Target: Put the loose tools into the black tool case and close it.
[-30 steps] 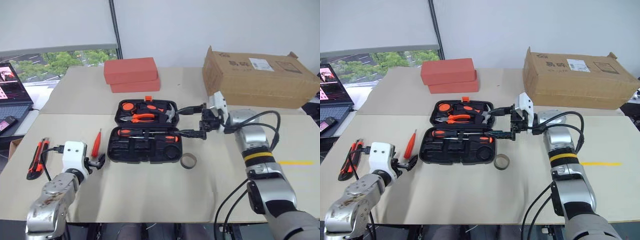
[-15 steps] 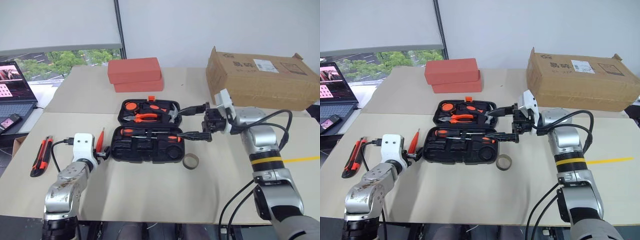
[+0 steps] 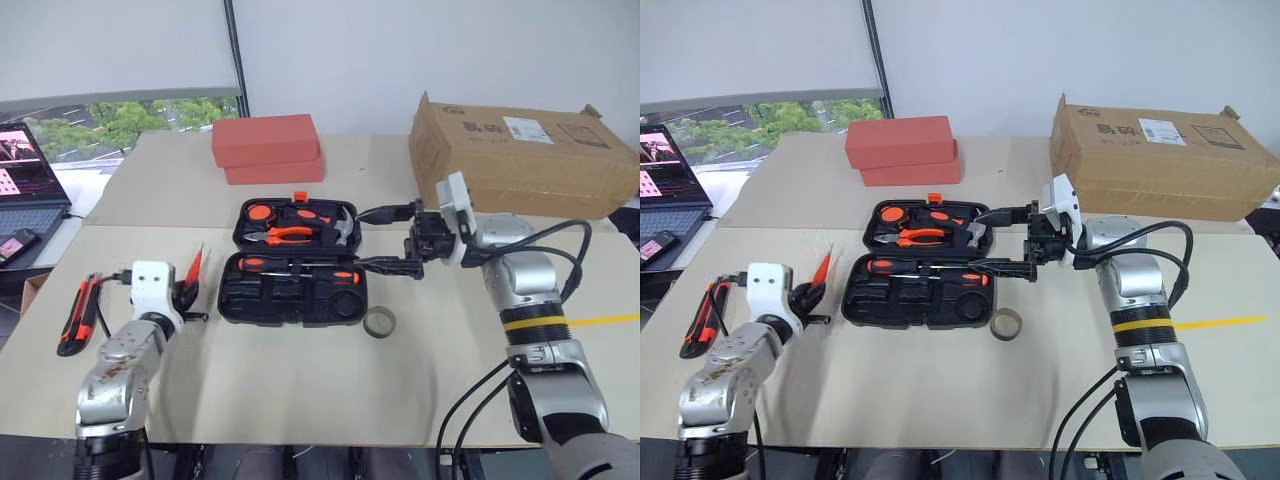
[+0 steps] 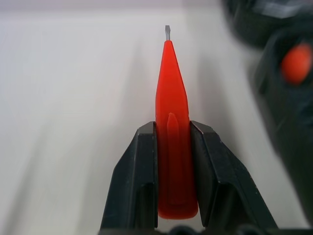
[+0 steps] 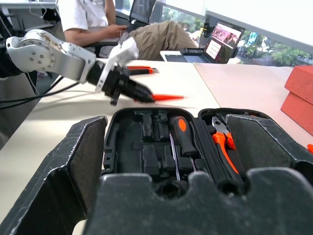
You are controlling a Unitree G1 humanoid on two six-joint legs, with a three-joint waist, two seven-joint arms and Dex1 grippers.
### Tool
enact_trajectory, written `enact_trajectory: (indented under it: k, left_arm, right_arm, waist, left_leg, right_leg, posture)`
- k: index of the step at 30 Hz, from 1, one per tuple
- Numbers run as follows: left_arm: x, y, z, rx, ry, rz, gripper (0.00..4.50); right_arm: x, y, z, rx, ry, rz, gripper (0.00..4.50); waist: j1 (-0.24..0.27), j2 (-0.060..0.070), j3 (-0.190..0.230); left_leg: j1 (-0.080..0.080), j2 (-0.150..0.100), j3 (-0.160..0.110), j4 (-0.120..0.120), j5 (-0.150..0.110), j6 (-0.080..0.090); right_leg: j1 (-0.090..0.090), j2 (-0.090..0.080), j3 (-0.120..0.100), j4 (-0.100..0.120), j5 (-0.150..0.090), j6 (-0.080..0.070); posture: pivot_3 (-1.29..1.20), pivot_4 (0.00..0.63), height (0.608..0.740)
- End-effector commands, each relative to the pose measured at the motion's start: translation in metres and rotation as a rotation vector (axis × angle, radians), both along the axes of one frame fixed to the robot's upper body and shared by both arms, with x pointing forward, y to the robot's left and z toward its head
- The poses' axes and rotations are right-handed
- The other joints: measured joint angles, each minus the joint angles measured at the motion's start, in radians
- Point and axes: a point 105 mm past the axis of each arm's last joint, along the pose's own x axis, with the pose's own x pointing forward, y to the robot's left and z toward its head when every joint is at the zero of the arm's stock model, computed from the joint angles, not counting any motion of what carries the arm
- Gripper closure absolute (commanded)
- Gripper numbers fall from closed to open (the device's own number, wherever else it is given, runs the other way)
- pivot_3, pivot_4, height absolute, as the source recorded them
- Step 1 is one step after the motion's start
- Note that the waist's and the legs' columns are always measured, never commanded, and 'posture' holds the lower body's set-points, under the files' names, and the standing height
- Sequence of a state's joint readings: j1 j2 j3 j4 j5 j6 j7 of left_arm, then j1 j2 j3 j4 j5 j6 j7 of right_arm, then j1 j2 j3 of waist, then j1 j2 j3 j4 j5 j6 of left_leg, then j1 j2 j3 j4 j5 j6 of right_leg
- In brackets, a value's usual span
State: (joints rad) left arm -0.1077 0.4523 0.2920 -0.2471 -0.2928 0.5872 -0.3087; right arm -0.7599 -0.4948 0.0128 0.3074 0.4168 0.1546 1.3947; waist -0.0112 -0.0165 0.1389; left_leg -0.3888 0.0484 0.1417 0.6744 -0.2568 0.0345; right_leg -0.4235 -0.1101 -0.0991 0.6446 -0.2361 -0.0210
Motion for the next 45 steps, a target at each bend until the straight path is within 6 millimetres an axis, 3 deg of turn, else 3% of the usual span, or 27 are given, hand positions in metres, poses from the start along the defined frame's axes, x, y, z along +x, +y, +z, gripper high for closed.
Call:
enact_trajectory:
  k: [1, 3, 7, 17, 21, 28, 45]
  left_arm:
    - [-0.001, -0.019, 0.052, 0.005, -0.201, -0.299, 4.01]
    - [-0.005, -0.032, 0.061, 0.048, -0.219, -0.484, 4.01]
    - [-0.002, -0.047, 0.051, 0.224, -0.149, -0.827, 4.01]
    - [0.035, -0.063, 0.030, 0.508, 0.020, -1.247, 4.01]
    - [0.041, -0.065, 0.024, 0.603, 0.094, -1.330, 4.01]
    - [0.054, -0.070, 0.023, 0.676, 0.147, -1.321, 4.01]
    - [0.046, -0.054, 0.017, 0.688, 0.245, -1.343, 4.01]
  right_arm:
    - [-0.002, -0.012, 0.016, 0.053, -0.043, -0.041, 0.00]
    - [-0.002, -0.016, 0.015, 0.054, -0.041, -0.058, 0.00]
    - [-0.002, -0.026, 0.011, 0.039, -0.056, -0.096, 0.00]
    - [-0.010, -0.033, 0.010, 0.056, -0.076, -0.150, 0.00]
    - [-0.015, -0.035, 0.010, 0.056, -0.078, -0.167, 0.00]
    - [-0.018, -0.041, 0.008, 0.043, -0.081, -0.201, 0.00]
    - [-0.013, -0.039, 0.008, 0.040, -0.086, -0.190, 0.00]
  waist:
    - [0.003, 0.000, 0.000]
    - [0.006, 0.000, 0.000]
    - [0.007, 0.001, 0.000]
    - [0.008, 0.001, 0.001]
    - [0.003, 0.001, 0.001]
    - [-0.001, 0.000, 0.001]
    - [-0.006, 0.000, 0.001]
  left_leg:
    - [0.000, 0.000, 0.000, 0.000, 0.000, 0.000]
    - [-0.001, 0.000, 0.000, 0.000, 0.000, 0.000]
    - [0.000, 0.000, 0.001, 0.000, 0.000, 0.000]
    - [-0.004, -0.001, 0.002, 0.001, 0.000, 0.001]
    - [-0.005, -0.001, 0.003, 0.002, 0.000, 0.001]
    - [-0.006, 0.000, 0.002, 0.004, -0.002, 0.005]
    - [-0.006, 0.000, 0.002, 0.004, -0.002, 0.005]
  right_leg:
    - [0.000, -0.001, 0.000, 0.000, 0.000, 0.000]
    - [0.000, 0.000, -0.002, -0.001, 0.000, 0.000]
    - [0.000, 0.001, -0.006, -0.001, 0.000, 0.000]
    - [-0.001, 0.011, -0.008, -0.003, -0.001, 0.001]
    - [-0.002, 0.012, -0.007, -0.003, -0.001, 0.002]
    - [-0.003, 0.014, -0.006, -0.002, -0.001, 0.002]
    - [-0.003, 0.014, -0.006, -0.001, -0.001, 0.002]
  posture:
    - [0.00, 0.150, 0.712]
    - [0.00, 0.150, 0.712]
    - [0.00, 0.150, 0.712]
    - [0.00, 0.150, 0.712]
    - [0.00, 0.150, 0.712]
    - [0.00, 0.150, 0.712]
    - [0.00, 0.150, 0.712]
